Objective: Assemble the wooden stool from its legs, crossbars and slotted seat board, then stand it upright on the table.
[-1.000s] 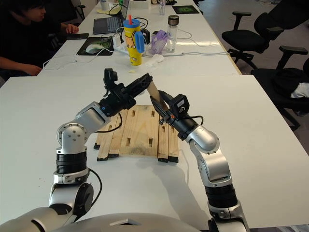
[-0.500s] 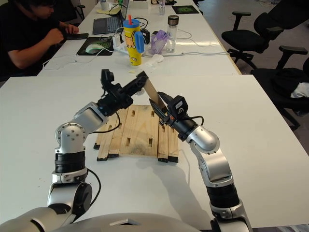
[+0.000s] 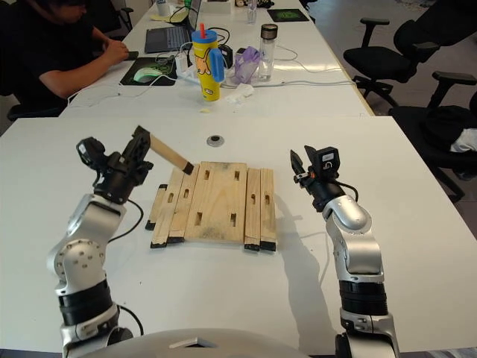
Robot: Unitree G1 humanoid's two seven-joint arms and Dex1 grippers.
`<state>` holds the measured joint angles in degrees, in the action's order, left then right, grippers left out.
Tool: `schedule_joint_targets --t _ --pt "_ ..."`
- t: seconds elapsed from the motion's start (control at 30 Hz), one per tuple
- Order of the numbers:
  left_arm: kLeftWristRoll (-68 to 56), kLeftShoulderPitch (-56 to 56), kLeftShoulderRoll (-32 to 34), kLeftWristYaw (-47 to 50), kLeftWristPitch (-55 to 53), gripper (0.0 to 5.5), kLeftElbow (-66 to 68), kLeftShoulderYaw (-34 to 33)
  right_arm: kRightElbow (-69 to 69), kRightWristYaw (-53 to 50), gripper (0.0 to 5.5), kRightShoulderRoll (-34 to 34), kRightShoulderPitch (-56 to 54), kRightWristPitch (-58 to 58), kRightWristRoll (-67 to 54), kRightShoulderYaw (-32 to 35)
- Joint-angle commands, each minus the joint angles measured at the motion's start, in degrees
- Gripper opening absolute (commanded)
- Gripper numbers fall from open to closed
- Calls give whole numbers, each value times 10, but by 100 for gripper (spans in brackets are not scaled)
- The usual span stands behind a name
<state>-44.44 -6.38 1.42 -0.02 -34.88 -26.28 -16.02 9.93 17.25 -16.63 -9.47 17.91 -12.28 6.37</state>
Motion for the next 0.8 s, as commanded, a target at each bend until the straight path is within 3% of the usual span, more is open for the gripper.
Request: schedule_joint_targets --t 0.03,0.8 --pt "47 22 -23 12 36 43 19 32 -7 -12 179 9 -25 18 -9 6" --pt "146 30 -42 17 127 43 109 51 -18 6 179 12 -49 35 -6 -8"
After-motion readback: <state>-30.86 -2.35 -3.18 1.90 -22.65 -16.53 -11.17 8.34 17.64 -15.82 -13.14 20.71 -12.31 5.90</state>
